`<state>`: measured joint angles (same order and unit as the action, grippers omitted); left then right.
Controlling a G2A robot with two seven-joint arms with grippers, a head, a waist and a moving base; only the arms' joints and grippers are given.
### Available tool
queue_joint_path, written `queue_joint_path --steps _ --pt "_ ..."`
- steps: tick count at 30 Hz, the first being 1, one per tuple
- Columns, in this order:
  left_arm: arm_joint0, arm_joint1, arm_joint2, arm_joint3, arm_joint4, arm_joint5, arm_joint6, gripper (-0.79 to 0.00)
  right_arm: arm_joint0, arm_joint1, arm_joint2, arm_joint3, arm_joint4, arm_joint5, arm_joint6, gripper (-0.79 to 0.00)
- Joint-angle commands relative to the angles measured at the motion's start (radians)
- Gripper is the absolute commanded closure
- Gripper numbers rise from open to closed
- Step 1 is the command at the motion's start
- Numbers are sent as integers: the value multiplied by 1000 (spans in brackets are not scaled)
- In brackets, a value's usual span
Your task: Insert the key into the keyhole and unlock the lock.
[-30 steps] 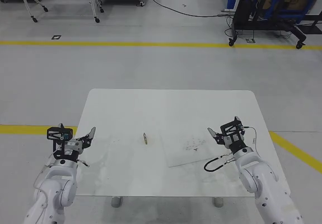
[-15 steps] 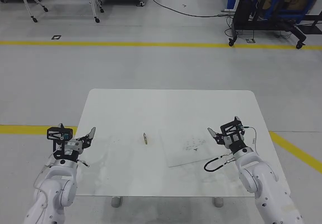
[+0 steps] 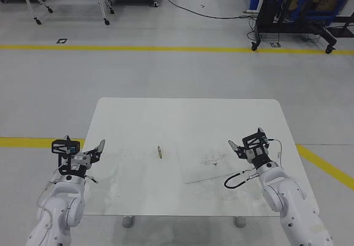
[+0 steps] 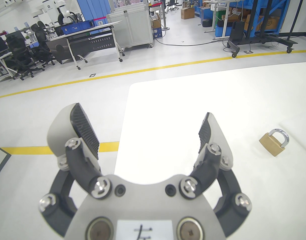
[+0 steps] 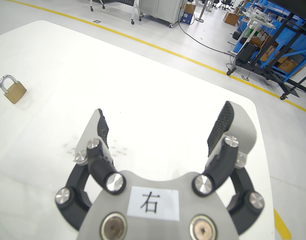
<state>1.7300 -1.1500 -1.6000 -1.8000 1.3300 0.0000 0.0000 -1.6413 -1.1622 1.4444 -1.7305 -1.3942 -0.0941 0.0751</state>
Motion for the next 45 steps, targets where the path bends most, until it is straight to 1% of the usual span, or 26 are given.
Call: queue_joint_path --steps 1,22,24,31,34,35,36,37,38,40,41,42,43,44,45 --pt "0 0 0 0 0 0 0 -784 0 0 0 0 0 0 0 -784" --pt "0 0 0 0 0 0 0 -785 -1 0 -3 0 9 -10 -3 -785" --pt "0 0 0 0 0 0 0 -785 -3 0 -13 7 65 -106 -25 -785" --pt "0 0 0 0 0 0 0 -785 8 11 -43 65 98 -394 -85 -785" --pt "0 0 0 0 0 0 0 -785 28 15 -43 106 74 -449 -72 -785" --pt "0 0 0 0 0 0 0 -785 40 17 -48 115 53 -466 -57 -770" --pt "0 0 0 0 0 0 0 -785 54 20 -58 126 25 -500 -38 -588" --pt "0 0 0 0 0 0 0 -785 72 22 -65 141 -2 -528 -23 -496" --pt "0 0 0 0 0 0 0 -785 91 23 -74 164 -11 -557 -16 -437" --pt "0 0 0 0 0 0 0 -785 135 26 -86 212 -17 -629 -16 -431" --pt "0 0 0 0 0 0 0 -785 156 27 -89 235 -33 -648 -16 -443" --pt "0 0 0 0 0 0 0 -785 174 28 -93 257 -48 -659 -18 -437" --pt "0 0 0 0 0 0 0 -785 190 29 -99 275 -59 -668 -23 -422" --pt "0 0 0 0 0 0 0 -785 205 30 -105 288 -73 -683 -28 -388" --pt "0 0 0 0 0 0 0 -785 219 31 -112 299 -86 -708 -37 -385"
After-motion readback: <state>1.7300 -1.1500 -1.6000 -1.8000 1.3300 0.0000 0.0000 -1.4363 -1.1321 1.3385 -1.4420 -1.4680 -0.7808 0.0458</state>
